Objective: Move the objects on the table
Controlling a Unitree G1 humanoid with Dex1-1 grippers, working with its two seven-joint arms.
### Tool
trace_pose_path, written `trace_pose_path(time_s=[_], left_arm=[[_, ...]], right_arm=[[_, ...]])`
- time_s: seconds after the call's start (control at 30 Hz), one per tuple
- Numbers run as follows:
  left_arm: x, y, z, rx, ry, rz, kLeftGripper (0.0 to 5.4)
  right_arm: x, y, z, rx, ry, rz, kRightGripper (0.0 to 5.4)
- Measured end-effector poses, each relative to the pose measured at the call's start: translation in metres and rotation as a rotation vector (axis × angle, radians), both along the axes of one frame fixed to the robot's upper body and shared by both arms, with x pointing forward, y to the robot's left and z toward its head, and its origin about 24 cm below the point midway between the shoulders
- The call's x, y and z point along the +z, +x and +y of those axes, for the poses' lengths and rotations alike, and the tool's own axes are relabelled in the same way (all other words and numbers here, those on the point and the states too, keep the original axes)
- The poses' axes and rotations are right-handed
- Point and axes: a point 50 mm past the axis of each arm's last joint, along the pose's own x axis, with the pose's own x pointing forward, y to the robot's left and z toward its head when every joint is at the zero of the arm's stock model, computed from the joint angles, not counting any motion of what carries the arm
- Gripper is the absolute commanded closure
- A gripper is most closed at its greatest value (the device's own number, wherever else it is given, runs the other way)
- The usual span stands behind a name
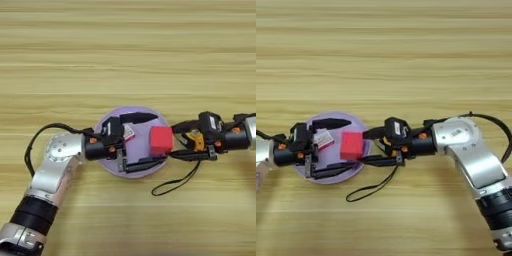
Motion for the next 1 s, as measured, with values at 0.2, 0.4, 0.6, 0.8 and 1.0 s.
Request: trace_pose_path(time_s=[0.2,0.4,0.6,0.8,1.0], left_arm=[[-0.001,-0.001,-0.001,-0.01,0.003,0.003,1.38],[-0.001,-0.001,-0.001,-0.014,0.004,0.002,1.95],[-0.001,-0.001,-0.001,-0.014,0.005,0.002,2.51],[-0.002,-0.001,-0.001,-0.008,0.01,0.003,2.93],[-0.002,-0.001,-0.001,-0.009,0.017,0.003,2.98]], right_arm=[[0.0,0.0,0.001,0.004,0.006,0.005,3.05],[0.002,0.001,0.002,0.0,0.004,0.003,3.05],[0.001,0.004,0.001,-0.012,0.003,0.009,3.05],[-0.005,0.006,-0.001,-0.01,-0.002,0.027,3.06],[-0.008,0.008,-0.002,-0.005,-0.004,0.031,3.06]])
